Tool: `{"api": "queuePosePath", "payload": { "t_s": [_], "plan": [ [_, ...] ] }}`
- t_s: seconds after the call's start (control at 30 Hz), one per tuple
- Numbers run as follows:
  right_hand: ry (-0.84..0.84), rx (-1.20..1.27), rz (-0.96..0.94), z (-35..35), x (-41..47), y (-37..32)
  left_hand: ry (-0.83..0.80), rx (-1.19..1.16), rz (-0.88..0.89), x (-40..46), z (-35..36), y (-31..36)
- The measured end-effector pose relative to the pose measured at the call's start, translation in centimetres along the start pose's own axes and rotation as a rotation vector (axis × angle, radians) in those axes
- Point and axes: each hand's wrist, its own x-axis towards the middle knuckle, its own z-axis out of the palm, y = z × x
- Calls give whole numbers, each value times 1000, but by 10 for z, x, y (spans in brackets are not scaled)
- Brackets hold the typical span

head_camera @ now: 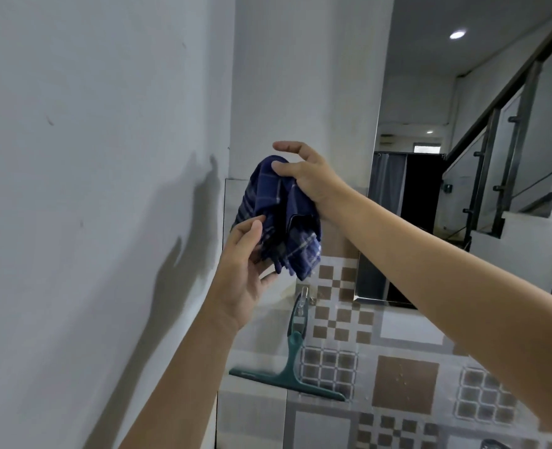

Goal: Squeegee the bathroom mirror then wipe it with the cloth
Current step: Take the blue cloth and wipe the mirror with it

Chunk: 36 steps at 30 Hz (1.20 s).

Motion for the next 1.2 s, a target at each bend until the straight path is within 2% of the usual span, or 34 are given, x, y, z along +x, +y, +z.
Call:
{"api": "queuePosePath", "payload": {
  "t_s": [0.17,0.3,0.53,0.73,0.87,1.03,1.2],
  "plan": [
    [-2,121,-27,-13,-25,-21,-165,113,-133,-19,1,17],
    [-37,189,44,-36,-52,-26,-272,174,-154,-37,10,18],
    [-189,84,185,-90,-97,-31,-175,160,-93,-64,50,16],
    [-270,147,312,-130,-143,-40,-240,340,-49,-80,86,16],
    [-189,163,319,-152,-160,-44,-204,486,-85,-89,107,3],
    [-46,290,290,-180,-178,-50,-30,631,-91,-103,129,-17],
    [16,438,256,-207,-198,-51,-108,625,-149,-120,160,-30]
  ]
}}
